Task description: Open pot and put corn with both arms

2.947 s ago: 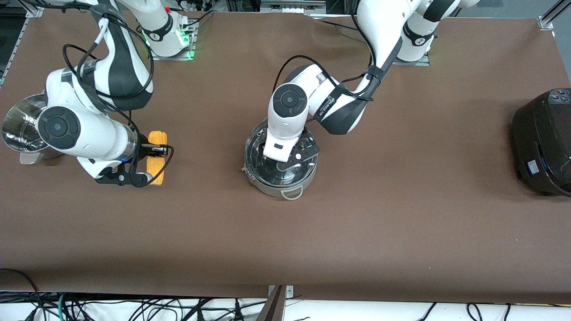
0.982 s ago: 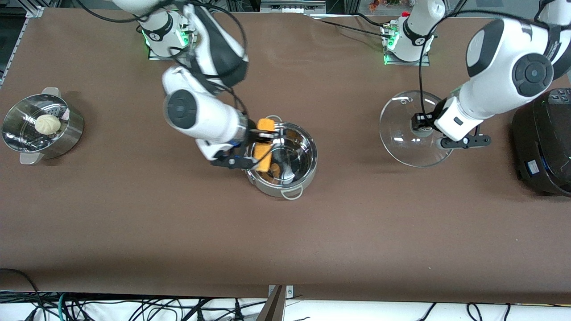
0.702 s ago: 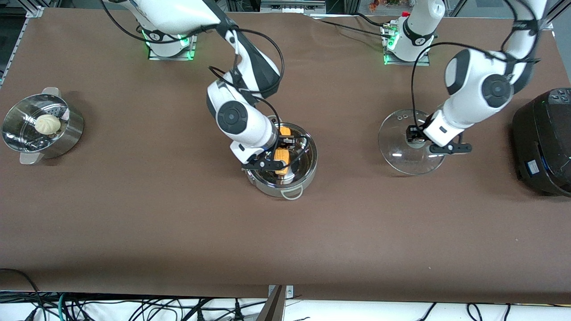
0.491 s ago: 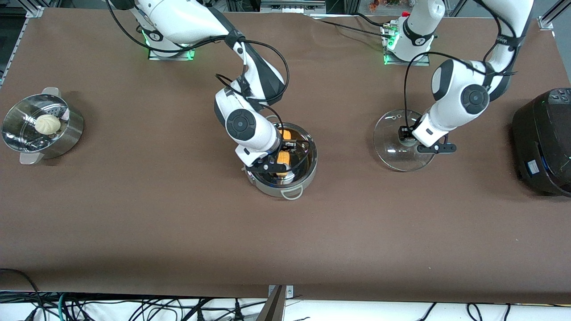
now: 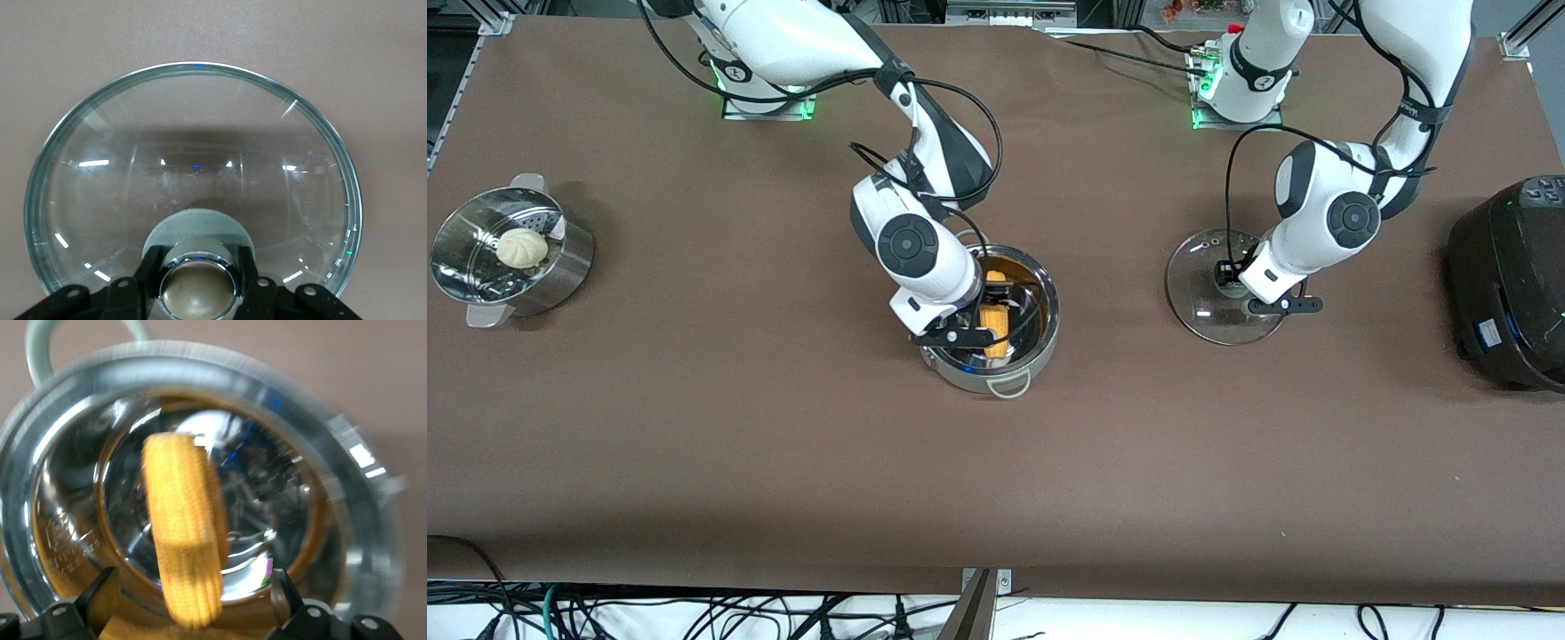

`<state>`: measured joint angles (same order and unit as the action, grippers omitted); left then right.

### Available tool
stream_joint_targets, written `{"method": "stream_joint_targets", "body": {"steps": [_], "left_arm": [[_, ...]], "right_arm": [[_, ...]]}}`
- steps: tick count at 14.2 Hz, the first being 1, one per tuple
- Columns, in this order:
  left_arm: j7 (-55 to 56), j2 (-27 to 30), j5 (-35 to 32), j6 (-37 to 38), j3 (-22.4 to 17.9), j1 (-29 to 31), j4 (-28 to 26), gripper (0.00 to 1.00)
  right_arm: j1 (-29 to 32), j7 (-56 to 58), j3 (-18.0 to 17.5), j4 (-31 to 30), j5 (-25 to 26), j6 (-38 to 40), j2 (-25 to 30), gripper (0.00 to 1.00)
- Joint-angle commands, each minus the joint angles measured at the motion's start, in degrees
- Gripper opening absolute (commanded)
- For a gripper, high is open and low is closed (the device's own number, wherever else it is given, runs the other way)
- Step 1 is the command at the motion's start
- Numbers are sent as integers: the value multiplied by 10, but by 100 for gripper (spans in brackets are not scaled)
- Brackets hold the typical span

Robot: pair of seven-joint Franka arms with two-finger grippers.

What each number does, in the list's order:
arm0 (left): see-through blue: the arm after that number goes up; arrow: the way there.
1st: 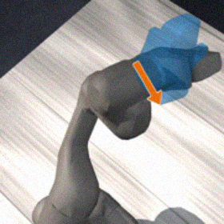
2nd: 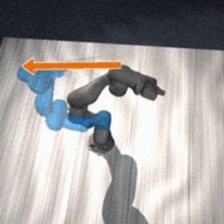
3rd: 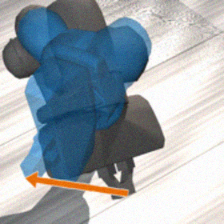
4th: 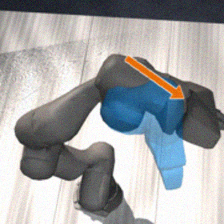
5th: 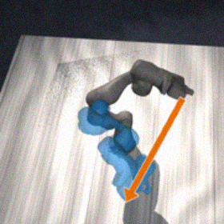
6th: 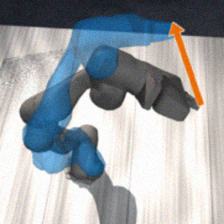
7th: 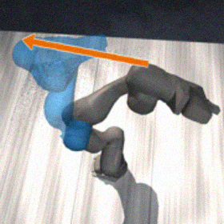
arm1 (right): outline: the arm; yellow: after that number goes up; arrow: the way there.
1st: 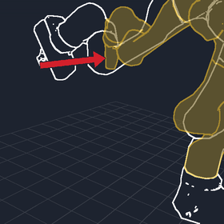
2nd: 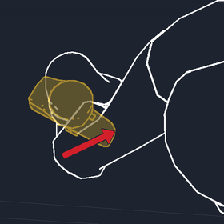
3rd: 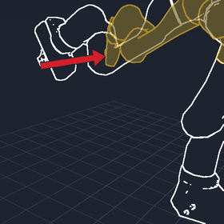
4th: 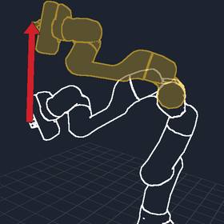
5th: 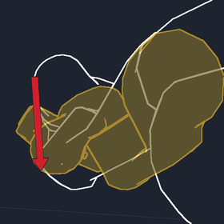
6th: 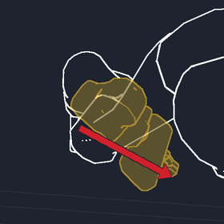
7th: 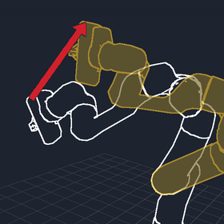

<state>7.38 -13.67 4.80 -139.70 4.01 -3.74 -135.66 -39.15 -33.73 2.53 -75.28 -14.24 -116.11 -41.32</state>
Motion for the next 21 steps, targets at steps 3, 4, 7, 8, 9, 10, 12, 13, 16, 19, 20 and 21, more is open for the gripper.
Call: {"method": "stream_joint_targets", "body": {"steps": [3, 4, 7, 8, 9, 10, 12, 13, 16, 19, 20, 21], "left_arm": [[-3, 66, -10, 67, -19, 11, 21, 99], [-3, 88, -10, 125, -19, 19, 52, 99], [-4, 92, -11, 388, -19, 19, 235, 96], [-4, 92, -15, 439, -16, 20, 283, 96], [-5, 94, -36, 485, -14, 20, 321, 96], [-5, 95, -56, 526, -11, 20, 360, 96], [-6, 92, -71, 561, -13, 19, 425, 100], [-6, 92, -71, 560, -14, 19, 429, 100], [-5, 92, -59, 522, -16, 20, 428, 100], [-5, 115, -63, 558, 4, 21, 421, 100], [-2, 118, -67, 569, 30, 22, 422, 100], [-5, 115, -73, 566, 46, 23, 422, 100]], "right_arm": [[0, 23, 119, -2, 31, 103, 104, 100], [0, 27, 152, -2, 31, 132, 119, 100], [14, 99, 194, -3, 46, 220, 157, 100], [48, 130, 192, -10, 54, 230, 183, 100], [81, 152, 191, -11, 54, 233, 198, 100], [118, 175, 188, -11, 49, 235, 213, 100], [199, 252, 134, -33, 57, 245, 262, 100], [245, 280, 98, -48, 76, 252, 289, 100], [334, 285, -1, -182, 155, 224, 398, 100], [390, 296, -38, -271, 156, 149, 459, 100], [392, 296, -39, -265, 156, 159, 459, 100], [392, 294, -38, -262, 155, 172, 459, 100]]}}
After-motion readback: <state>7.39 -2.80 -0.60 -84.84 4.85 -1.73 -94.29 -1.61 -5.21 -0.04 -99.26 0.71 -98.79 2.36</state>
